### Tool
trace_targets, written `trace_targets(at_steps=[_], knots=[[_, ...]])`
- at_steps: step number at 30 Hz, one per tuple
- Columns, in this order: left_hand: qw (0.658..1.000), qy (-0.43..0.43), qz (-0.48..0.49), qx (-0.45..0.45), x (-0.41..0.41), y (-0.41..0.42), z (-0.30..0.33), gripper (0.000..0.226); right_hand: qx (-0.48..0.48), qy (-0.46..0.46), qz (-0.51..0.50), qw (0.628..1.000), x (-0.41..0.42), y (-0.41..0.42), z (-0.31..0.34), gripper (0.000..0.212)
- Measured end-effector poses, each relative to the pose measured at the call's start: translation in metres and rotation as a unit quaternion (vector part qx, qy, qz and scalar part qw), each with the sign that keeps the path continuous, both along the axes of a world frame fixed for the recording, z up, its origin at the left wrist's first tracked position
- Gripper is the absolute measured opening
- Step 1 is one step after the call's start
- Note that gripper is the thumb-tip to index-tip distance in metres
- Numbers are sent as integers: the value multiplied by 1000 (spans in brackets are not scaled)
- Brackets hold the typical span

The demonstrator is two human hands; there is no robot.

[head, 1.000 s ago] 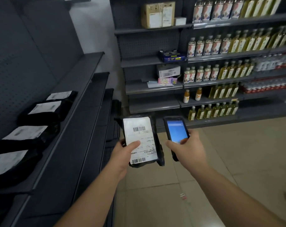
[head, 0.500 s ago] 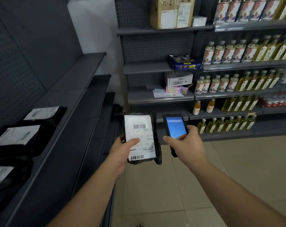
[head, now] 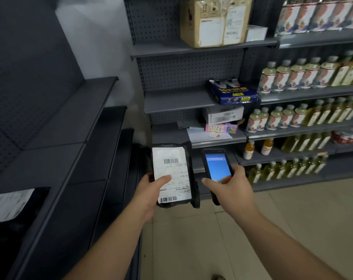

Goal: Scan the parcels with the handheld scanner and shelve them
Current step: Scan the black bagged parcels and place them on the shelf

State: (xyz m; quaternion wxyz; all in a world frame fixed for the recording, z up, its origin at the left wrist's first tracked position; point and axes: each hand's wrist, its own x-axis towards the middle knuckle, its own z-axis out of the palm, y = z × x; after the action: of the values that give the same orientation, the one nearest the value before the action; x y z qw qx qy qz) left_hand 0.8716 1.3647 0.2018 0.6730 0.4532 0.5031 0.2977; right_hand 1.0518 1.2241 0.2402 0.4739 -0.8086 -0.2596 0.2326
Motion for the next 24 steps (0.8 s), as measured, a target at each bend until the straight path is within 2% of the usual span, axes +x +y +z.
trace_targets(at_steps=[6, 13, 20, 24], knots=[[999, 24, 44, 15, 34, 85, 6, 46, 11, -2, 51, 999, 53, 109, -2, 88], [991, 25, 130, 9, 41, 155, 31, 32, 15, -1, 171, 985, 80, 231, 14, 84], [968, 18, 249, -16, -5, 205, 41, 28, 0, -9, 279, 960, 37, 330, 10, 78], [949, -12, 314, -30, -47, 233, 42, 26, 9, -14, 333, 943, -12, 384, 11, 91]])
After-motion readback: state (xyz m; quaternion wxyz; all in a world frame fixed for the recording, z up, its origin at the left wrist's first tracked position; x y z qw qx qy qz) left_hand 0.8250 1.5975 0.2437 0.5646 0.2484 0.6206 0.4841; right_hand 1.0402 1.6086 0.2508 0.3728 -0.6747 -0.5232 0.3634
